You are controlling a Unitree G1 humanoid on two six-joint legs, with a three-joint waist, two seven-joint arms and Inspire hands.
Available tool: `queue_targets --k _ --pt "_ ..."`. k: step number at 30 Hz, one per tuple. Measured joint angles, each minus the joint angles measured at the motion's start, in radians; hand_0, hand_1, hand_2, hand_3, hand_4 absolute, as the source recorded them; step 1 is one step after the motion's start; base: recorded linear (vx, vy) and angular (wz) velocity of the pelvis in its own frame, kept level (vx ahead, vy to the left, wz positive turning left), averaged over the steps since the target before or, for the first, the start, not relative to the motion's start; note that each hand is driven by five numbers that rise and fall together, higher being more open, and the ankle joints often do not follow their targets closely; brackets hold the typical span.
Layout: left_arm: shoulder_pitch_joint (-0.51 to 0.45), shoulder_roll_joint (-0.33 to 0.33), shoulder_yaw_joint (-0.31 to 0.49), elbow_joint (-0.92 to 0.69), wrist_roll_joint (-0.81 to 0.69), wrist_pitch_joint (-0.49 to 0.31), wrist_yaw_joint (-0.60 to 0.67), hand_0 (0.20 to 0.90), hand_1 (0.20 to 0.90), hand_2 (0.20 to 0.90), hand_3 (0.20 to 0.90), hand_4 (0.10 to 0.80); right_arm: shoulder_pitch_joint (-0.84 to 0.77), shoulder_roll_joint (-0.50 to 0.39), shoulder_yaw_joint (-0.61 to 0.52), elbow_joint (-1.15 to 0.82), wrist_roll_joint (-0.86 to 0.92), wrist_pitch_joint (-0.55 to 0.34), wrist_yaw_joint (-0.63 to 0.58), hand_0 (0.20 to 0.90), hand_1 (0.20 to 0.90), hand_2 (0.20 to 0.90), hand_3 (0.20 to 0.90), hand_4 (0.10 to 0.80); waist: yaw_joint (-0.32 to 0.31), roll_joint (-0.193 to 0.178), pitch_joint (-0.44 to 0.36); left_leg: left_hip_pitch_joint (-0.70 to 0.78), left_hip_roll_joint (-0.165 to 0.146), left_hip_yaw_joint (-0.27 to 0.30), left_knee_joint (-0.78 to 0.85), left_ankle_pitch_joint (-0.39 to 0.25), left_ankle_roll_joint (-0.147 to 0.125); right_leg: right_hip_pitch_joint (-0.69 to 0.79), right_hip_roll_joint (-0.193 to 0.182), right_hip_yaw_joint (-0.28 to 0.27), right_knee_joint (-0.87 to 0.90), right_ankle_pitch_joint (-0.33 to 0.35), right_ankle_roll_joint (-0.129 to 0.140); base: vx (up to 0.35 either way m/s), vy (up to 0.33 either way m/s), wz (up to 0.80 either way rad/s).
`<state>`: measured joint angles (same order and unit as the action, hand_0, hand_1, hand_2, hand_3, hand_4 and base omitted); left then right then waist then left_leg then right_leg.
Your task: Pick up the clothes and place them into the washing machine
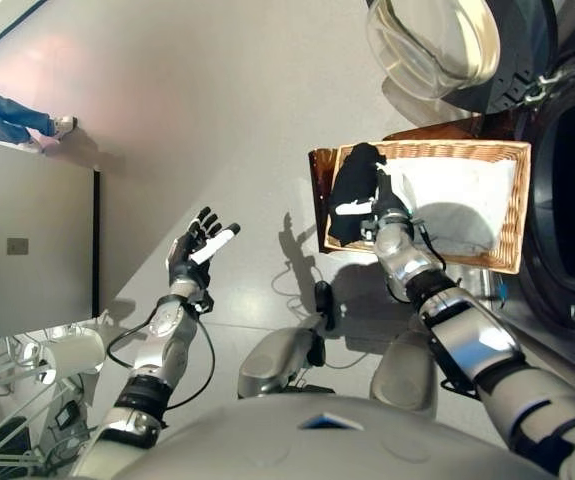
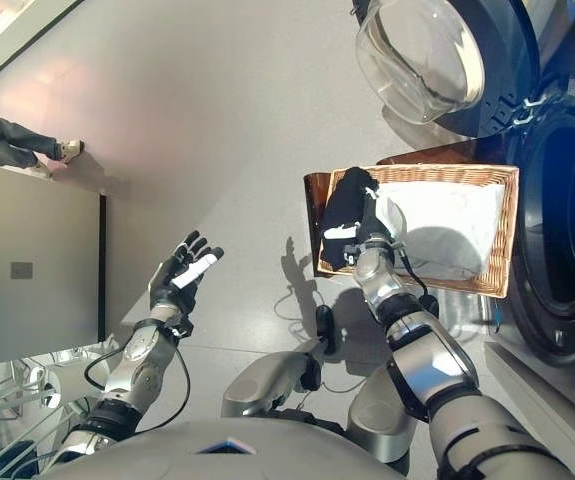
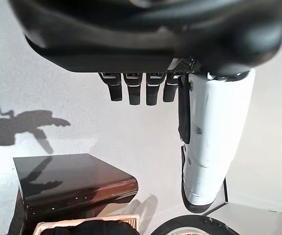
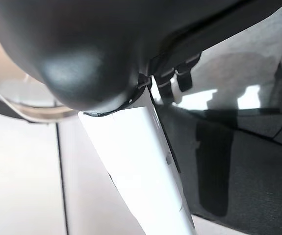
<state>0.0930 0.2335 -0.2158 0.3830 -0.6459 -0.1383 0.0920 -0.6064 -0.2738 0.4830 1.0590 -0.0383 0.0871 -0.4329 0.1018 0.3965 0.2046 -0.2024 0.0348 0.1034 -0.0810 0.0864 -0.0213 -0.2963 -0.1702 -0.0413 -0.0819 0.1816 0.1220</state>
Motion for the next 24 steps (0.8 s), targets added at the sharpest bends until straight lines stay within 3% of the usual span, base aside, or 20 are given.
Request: queue_targets --k 24 --pt "-0.002 -0.001 -0.001 0.0 -0.016 0.0 0.0 0.9 0.9 0.9 0.9 0.8 -0.037 0.01 0.069 0.076 -0.05 0.002 0.022 0.9 0.9 0.9 0.9 0.8 0.018 0.018 -0.012 -0.01 0.0 -0.003 0.001 0.005 -0.005 -0.011 0.0 0.0 0.0 0.006 0.001 0.0 0.001 0.0"
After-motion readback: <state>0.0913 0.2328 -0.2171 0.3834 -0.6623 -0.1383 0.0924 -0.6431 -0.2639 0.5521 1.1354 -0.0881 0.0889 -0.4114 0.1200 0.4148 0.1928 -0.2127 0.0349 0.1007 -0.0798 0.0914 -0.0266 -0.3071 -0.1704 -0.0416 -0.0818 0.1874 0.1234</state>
